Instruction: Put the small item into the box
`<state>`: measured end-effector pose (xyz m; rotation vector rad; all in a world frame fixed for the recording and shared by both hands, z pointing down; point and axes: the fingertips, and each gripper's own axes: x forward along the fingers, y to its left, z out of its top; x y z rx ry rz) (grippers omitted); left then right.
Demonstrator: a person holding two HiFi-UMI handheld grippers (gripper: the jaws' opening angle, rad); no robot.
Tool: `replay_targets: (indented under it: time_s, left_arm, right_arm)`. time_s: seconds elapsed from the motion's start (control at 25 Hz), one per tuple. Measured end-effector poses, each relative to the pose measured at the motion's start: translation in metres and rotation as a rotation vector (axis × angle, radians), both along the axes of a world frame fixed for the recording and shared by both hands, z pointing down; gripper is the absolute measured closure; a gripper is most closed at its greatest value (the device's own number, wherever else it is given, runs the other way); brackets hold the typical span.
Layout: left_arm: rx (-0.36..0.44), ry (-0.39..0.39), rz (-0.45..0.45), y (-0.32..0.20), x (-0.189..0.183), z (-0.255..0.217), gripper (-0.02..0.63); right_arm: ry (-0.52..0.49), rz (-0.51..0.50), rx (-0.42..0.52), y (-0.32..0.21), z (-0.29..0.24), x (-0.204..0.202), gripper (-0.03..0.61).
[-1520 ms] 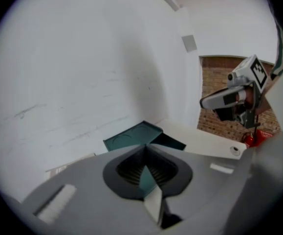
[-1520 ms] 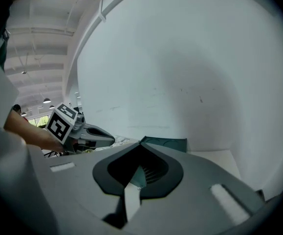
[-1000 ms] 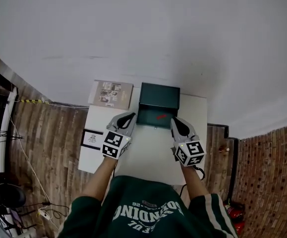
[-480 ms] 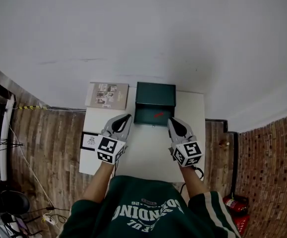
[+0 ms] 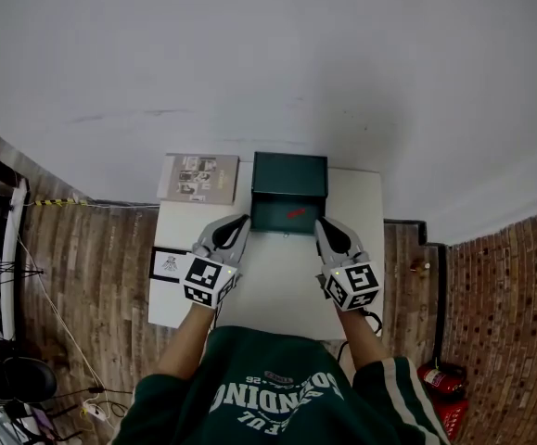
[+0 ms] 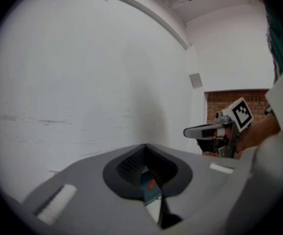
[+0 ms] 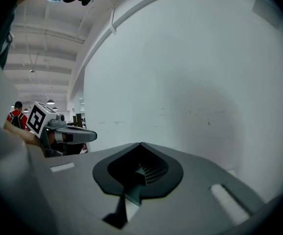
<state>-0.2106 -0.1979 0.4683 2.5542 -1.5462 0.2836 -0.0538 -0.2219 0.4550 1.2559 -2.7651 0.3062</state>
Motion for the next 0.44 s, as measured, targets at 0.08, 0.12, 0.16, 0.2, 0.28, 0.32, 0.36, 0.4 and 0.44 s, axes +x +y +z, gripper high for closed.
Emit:
replay_targets:
  time_s: [0.08,0.12,0.16,0.2,0.28,0.32,0.36,0.4,0.44]
  left_arm:
    - [-0.003,0.001,-0.001,0.0007,0.0003,0.0011,0.561]
    - [-0.004,0.000,0.000,0.0006,0.0006,0.0015,0.561]
    - [-0.004,-0.001,0.002,0.0001,0.0011,0.0019,0.561]
    - [-0.004,-0.003,0.004,-0.0005,0.0017,0.0023,0.561]
    - [-0.007,-0.003,0.008,-0.0006,0.0034,0.0039,0.561]
    - [-0.010,-0.004,0.010,-0.0002,0.0042,0.0050,0.561]
    - [-0.013,-0.004,0.013,0.0004,0.0050,0.0063,0.561]
    - [-0.016,-0.005,0.015,0.0010,0.0058,0.0074,0.561]
    - [-0.019,-0.006,0.018,0.0016,0.0065,0.0086,0.561]
  right_arm:
    - [0.000,0.000,-0.002,0.0008,0.0012,0.0004,0.575]
    - [0.000,0.000,-0.003,0.0007,0.0016,0.0005,0.575]
    - [0.000,0.000,-0.004,0.0002,0.0019,0.0006,0.575]
    - [-0.001,0.000,-0.005,-0.0002,0.0023,0.0008,0.575]
    - [-0.003,0.000,-0.006,0.0002,0.0028,0.0011,0.577]
    - [-0.004,0.000,-0.006,0.0009,0.0033,0.0012,0.575]
    - [-0.005,0.001,-0.007,0.0017,0.0039,0.0012,0.575]
    - [-0.005,0.001,-0.009,0.0026,0.0045,0.0012,0.577]
    - [-0.006,0.002,-0.010,0.0034,0.0052,0.0012,0.575]
